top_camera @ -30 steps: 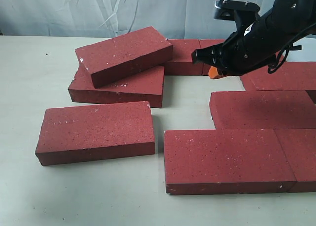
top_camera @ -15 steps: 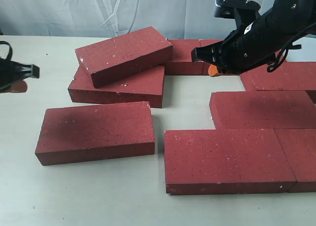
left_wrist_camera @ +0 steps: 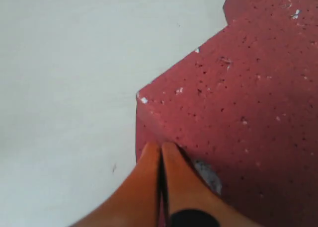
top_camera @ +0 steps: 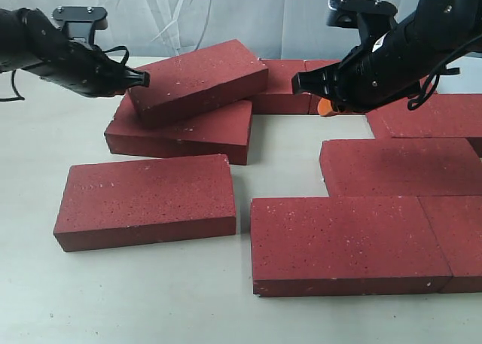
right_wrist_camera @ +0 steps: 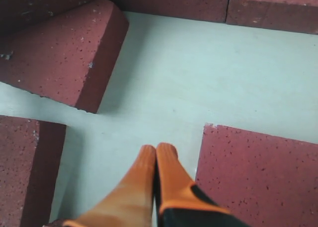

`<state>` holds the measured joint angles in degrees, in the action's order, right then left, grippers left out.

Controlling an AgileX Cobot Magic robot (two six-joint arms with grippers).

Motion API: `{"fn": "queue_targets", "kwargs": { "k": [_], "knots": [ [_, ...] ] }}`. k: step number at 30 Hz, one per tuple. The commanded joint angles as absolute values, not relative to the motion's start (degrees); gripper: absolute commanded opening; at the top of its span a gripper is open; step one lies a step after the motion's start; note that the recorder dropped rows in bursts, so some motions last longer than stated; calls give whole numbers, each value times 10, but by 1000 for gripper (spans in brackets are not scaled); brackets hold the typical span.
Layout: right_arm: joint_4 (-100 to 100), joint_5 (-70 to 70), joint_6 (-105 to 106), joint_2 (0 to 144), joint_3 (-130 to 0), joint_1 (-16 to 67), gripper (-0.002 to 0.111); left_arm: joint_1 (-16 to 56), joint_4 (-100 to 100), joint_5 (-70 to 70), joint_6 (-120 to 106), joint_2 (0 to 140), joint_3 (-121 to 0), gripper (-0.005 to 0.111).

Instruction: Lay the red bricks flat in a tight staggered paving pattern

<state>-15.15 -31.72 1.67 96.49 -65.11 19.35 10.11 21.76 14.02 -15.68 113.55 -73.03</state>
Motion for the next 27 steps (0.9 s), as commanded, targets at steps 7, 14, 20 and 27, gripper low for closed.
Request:
{"fn": "queue_targets", "kwargs": {
  "k": [7, 14, 20, 27],
  "knots": [
    [-151, -311, 19, 966, -653, 194, -1, 142, 188, 16, -172, 1175, -778, 0],
    [-151, -311, 19, 966, -653, 194, -1, 157, 188, 5, -172, 1210, -814, 0],
    [-151, -311, 19, 966, -653, 194, -1, 172, 188, -18, -170, 1228, -841, 0],
    [-151, -299, 19, 966, -639, 194, -1, 184, 188, -52, -170, 1248, -865, 0]
  ]
}}
